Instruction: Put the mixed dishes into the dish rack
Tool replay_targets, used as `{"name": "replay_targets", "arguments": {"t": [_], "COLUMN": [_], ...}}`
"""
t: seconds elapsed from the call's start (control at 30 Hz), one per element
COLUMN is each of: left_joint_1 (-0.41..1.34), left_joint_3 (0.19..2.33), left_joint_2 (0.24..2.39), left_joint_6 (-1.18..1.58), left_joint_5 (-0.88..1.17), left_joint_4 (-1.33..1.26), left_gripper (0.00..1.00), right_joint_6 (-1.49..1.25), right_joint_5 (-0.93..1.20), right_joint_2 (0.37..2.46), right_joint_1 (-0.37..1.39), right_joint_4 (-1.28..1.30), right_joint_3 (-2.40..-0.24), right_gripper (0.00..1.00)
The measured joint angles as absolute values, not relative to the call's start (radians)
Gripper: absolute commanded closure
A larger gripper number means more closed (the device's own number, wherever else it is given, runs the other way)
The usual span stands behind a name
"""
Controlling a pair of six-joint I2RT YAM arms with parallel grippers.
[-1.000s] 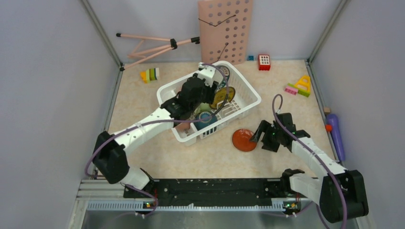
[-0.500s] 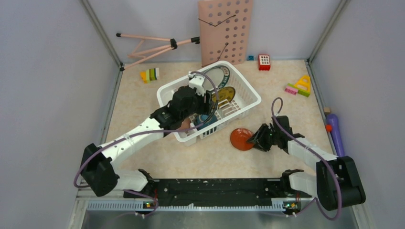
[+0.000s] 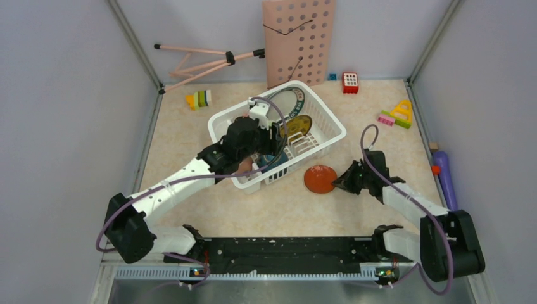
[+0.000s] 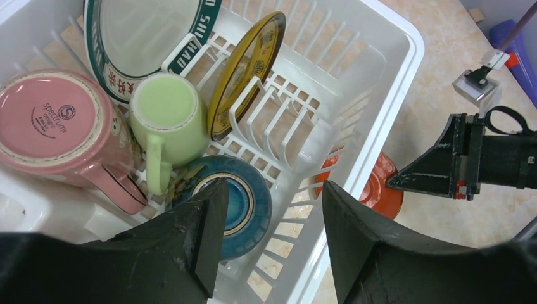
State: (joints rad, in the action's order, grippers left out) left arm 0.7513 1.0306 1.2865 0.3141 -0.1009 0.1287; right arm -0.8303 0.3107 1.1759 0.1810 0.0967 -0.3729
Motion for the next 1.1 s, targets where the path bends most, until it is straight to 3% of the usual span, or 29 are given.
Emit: {"name": "replay_targets", "arguments": {"t": [0.37, 0.77, 1.1], "left_joint_1": [0.748, 0.670, 0.638], "left_joint_3": [1.034, 1.114, 1.150], "left_joint_2": [1.288, 1.394, 1.516], "left_joint_6": [0.390, 0.533, 0.654], "left_joint_5": [0.093, 0.387, 0.630], "left_joint_4": [0.110, -0.023, -0.157], "left_gripper": [0.39, 0.42, 0.49], "right_joint_6": [-0.607, -0.464, -0.469], "right_joint_5": [0.246, 0.318, 0.498], "right_joint_2": [0.817, 0.772, 0.839], "right_joint_1": [0.179, 0.179, 0.179], "right_joint_4": [0.509, 0.769, 0.656], "right_joint_3": [-0.569, -0.884, -0.925], "right_gripper": [1.00, 1.00, 1.00]}}
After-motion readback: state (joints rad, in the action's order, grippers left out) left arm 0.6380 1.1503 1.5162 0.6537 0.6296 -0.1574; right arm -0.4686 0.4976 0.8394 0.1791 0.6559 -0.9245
